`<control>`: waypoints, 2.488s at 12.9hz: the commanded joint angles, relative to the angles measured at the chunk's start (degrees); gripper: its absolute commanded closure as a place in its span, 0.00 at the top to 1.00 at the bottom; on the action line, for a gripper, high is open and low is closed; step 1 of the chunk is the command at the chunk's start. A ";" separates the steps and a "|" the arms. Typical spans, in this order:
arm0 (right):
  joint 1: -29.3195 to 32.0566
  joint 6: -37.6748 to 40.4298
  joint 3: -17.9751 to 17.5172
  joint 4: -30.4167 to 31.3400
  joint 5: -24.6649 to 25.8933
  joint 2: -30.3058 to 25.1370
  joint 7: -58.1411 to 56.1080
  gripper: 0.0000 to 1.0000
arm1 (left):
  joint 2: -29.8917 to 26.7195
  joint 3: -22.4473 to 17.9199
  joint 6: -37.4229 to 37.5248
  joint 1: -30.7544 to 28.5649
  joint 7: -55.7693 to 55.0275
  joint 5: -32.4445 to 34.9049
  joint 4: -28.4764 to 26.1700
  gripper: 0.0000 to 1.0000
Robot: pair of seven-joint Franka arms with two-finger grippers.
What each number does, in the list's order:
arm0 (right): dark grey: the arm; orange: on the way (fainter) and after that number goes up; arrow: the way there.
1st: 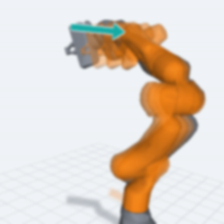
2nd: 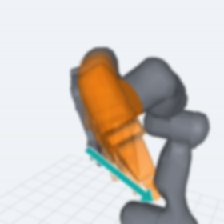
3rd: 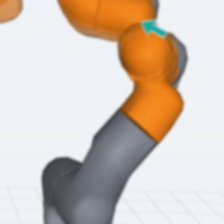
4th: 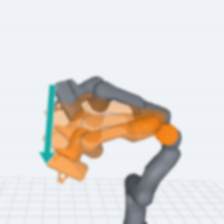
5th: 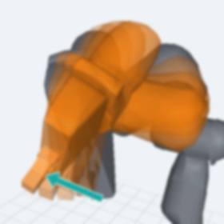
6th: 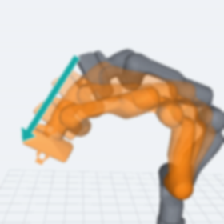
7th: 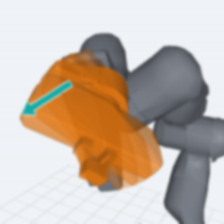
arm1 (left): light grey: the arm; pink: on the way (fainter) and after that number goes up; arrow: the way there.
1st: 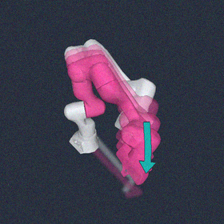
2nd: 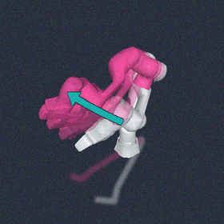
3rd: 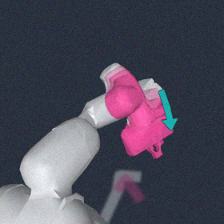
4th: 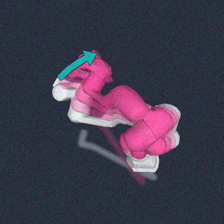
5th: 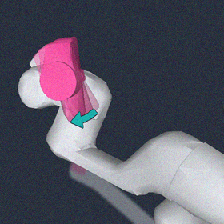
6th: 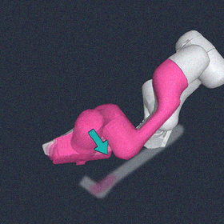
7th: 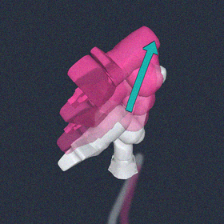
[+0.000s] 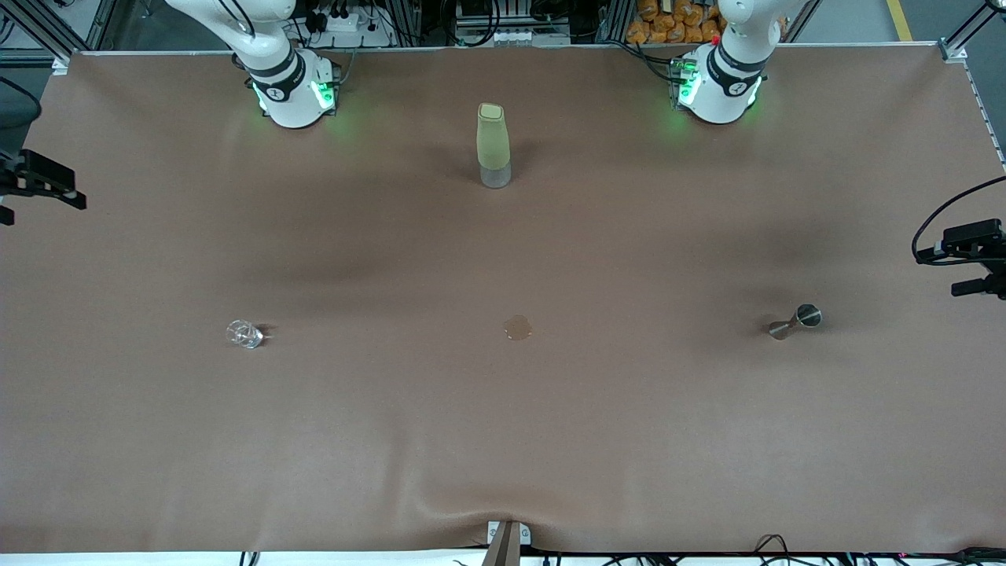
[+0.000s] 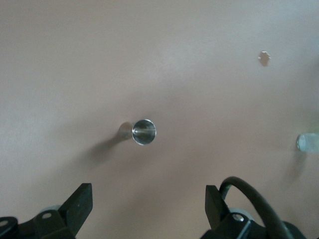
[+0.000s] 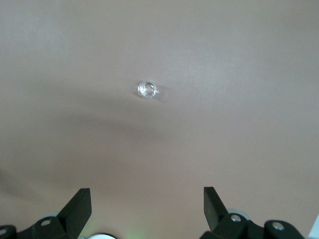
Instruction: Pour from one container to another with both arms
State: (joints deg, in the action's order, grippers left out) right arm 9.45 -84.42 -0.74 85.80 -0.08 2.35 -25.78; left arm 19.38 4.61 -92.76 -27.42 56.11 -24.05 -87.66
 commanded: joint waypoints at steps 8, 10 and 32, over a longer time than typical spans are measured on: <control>9.44 -0.48 -0.32 -0.90 0.35 0.99 -48.17 1.00 | 11.19 0.40 -0.14 -7.04 23.67 -11.01 -1.90 1.00; 11.28 -2.58 -0.32 -0.37 -0.27 1.17 -59.77 1.00 | 13.39 0.40 -0.05 -8.78 31.04 -13.38 -1.81 1.00; 13.83 0.92 11.72 4.90 -50.78 36.13 -116.24 1.00 | 36.61 1.90 0.82 -10.29 90.23 -32.90 1.09 0.96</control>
State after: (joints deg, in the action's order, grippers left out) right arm 21.65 -85.93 10.82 92.19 -46.07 34.17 -138.43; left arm 55.19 6.30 -93.25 -37.52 144.85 -55.67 -87.66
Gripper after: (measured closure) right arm 0.000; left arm 0.004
